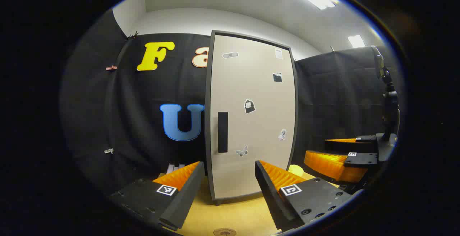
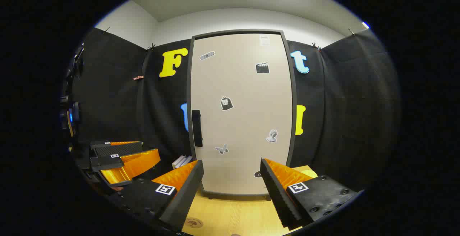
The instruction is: Open the cabinet door with the right hand, grasp the bottle in the cabinet with the left hand and place it on the coaster, then close the cabinet door with the right hand.
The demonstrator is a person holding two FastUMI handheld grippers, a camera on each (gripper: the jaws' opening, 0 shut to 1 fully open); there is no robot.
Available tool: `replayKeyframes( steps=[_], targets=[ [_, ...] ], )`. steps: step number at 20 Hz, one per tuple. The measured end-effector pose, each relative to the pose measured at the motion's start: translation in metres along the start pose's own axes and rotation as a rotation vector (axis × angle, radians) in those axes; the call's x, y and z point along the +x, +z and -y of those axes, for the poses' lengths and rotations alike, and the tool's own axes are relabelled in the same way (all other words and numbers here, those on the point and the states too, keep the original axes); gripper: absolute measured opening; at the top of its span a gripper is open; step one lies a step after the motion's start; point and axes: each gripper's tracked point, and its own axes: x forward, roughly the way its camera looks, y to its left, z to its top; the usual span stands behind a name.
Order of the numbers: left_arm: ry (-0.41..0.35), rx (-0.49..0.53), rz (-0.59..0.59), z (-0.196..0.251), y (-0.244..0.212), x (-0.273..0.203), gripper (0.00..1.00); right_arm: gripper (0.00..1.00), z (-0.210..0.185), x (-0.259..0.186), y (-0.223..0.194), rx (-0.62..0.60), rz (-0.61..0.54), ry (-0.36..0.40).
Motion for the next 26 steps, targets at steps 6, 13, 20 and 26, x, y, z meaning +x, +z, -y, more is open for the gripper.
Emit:
replayKeyframes(
  steps=[6,13,20,26],
  targets=[
    [-0.004,0.017,0.013,-0.003,0.002,0.009,0.9,0.98,-0.004,0.009,0.003,0.01,0.007,-0.001],
    [0.015,0.012,-0.001,-0.006,-0.001,0.009,0.89,0.98,-0.003,0.011,0.002,-0.005,0.009,-0.008],
    [0.028,0.016,-0.009,-0.009,-0.005,0.009,0.89,0.98,-0.009,0.019,0.002,-0.007,0.003,0.011],
    [0.048,0.035,-0.009,-0.025,-0.007,0.005,0.89,0.98,-0.026,0.034,0.003,-0.001,-0.001,0.037]
  ],
)
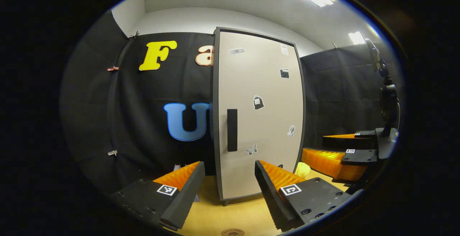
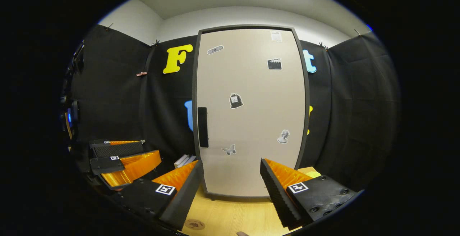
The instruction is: Open the cabinet door with the right hand, grasp the bottle in the cabinet with the left hand and place it on the coaster, then close the cabinet door with the right hand.
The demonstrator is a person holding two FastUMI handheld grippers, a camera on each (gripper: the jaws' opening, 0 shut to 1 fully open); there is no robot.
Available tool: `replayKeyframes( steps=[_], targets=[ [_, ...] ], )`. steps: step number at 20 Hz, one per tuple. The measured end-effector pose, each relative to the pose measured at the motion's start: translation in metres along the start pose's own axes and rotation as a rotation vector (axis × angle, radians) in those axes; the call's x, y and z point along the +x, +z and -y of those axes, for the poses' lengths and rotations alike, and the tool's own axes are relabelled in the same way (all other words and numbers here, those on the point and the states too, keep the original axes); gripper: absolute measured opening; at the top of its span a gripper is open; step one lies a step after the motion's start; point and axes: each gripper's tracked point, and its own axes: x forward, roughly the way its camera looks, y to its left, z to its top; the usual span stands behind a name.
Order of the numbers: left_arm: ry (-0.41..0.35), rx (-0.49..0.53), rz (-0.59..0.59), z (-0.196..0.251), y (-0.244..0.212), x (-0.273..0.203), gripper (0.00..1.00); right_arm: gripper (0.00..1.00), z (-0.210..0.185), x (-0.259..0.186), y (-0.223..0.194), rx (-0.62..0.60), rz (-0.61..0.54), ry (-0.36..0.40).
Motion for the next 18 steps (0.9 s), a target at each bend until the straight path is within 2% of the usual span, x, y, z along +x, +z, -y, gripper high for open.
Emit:
replayKeyframes(
  steps=[6,13,18],
  targets=[
    [0.018,-0.01,-0.004,-0.024,-0.007,-0.002,0.88,0.97,-0.035,0.041,-0.002,0.007,-0.001,0.038],
    [0.005,-0.042,-0.028,-0.049,-0.021,0.0,0.88,0.97,-0.067,0.11,-0.018,-0.003,-0.026,0.017],
    [0.013,-0.045,-0.023,-0.068,-0.026,0.001,0.88,0.94,-0.078,0.15,-0.008,0.003,0.009,-0.007]
  ],
)
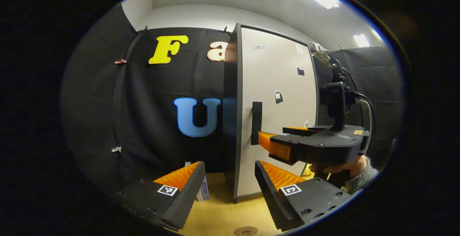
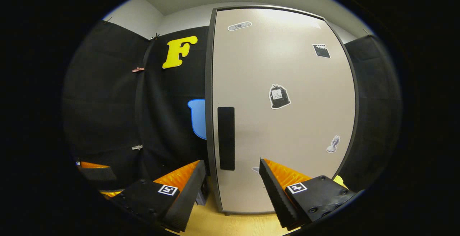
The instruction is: Open the cabinet door with the right hand, grasp the bottle in the cabinet with the left hand and place it on the coaster, then close the cabinet door with the right hand.
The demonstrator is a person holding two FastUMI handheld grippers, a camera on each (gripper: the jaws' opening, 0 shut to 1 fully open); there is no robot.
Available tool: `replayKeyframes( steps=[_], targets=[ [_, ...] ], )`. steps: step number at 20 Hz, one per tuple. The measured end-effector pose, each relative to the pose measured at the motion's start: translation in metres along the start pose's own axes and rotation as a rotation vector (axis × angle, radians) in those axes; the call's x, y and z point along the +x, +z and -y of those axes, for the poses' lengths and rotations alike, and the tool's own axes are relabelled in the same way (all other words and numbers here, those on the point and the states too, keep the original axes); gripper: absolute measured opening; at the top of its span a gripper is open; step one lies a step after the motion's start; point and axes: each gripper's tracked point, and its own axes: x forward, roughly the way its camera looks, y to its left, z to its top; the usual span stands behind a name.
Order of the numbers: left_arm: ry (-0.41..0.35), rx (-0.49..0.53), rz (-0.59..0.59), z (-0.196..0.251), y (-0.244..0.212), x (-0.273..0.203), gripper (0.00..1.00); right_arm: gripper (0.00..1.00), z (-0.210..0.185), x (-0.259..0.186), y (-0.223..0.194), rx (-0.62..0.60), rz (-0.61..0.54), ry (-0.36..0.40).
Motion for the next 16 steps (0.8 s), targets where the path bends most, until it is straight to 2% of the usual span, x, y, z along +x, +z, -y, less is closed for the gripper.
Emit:
replayKeyframes(
  steps=[1,3,6,9,12,14,16],
  targets=[
    [-0.001,-0.001,-0.001,-0.003,-0.001,0.001,0.88,0.94,-0.002,0.008,0.001,-0.001,0.005,-0.004],
    [0.004,-0.002,-0.007,-0.009,-0.004,0.003,0.88,0.89,-0.006,0.023,0.003,0.0,0.016,-0.006],
    [0.009,-0.023,-0.022,-0.018,-0.012,0.006,0.88,0.88,-0.006,0.043,0.005,-0.002,0.034,-0.04],
    [0.015,-0.028,-0.04,-0.027,-0.018,0.008,0.88,0.76,-0.003,0.058,0.004,-0.021,0.046,-0.078],
    [0.03,-0.033,-0.055,-0.04,-0.024,0.009,0.88,0.77,-0.005,0.071,0.002,-0.027,0.054,-0.104],
    [0.036,-0.037,-0.065,-0.047,-0.028,0.01,0.88,0.63,-0.002,0.074,0.005,-0.043,0.073,-0.138],
    [0.042,-0.038,-0.078,-0.053,-0.033,0.01,0.88,0.61,-0.001,0.078,0.004,-0.056,0.077,-0.161]
  ],
)
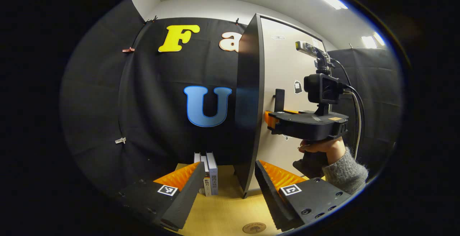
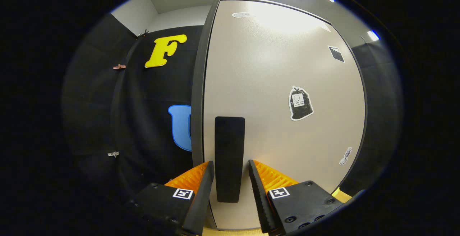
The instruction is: Open the cabinet door with the right hand, grasp the bottle in the cabinet with the left hand and place it on the coaster, then close the cabinet door with the right hand.
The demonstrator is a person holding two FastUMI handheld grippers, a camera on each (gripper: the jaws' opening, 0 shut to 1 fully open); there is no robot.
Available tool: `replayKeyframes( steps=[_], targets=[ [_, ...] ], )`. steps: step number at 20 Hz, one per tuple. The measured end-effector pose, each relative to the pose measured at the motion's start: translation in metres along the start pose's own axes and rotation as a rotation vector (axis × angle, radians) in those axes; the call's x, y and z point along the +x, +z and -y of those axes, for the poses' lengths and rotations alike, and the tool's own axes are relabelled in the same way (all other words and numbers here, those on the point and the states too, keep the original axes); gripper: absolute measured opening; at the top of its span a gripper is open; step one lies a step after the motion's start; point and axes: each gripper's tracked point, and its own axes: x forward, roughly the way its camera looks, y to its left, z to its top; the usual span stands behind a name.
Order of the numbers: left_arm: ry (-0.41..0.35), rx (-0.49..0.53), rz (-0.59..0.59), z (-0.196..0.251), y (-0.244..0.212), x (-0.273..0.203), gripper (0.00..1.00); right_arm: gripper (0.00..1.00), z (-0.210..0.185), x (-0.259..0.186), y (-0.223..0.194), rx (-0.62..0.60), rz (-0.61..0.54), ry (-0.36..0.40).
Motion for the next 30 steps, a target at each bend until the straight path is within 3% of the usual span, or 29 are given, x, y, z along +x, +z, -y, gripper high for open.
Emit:
replayKeyframes(
  steps=[2,3,6,7,8,9,19,30],
  targets=[
    [0.007,-0.004,-0.009,-0.005,-0.003,0.0,0.88,0.63,-0.003,0.001,0.003,-0.003,0.012,-0.011],
    [0.01,-0.007,-0.01,-0.007,-0.003,0.0,0.88,0.34,-0.003,-0.001,0.002,-0.008,0.017,-0.022],
    [0.018,-0.008,-0.007,-0.012,-0.003,-0.002,0.88,0.33,-0.003,-0.001,0.0,0.007,0.004,-0.032],
    [0.019,-0.008,-0.007,-0.013,-0.002,-0.003,0.88,0.24,-0.002,-0.002,0.0,-0.003,0.002,-0.023],
    [0.019,-0.009,-0.006,-0.015,-0.003,-0.004,0.88,0.24,-0.002,-0.006,-0.001,0.001,0.005,-0.022],
    [0.019,-0.009,-0.004,-0.016,-0.002,-0.005,0.88,0.13,-0.003,-0.004,0.0,-0.004,-0.001,-0.017],
    [-0.004,-0.005,0.005,-0.021,0.006,0.007,0.88,0.12,0.005,-0.062,0.004,0.002,-0.032,0.106],
    [-0.098,-0.016,-0.012,0.04,0.0,-0.012,0.88,0.12,0.045,-0.133,0.009,0.008,-0.05,0.159]
  ],
)
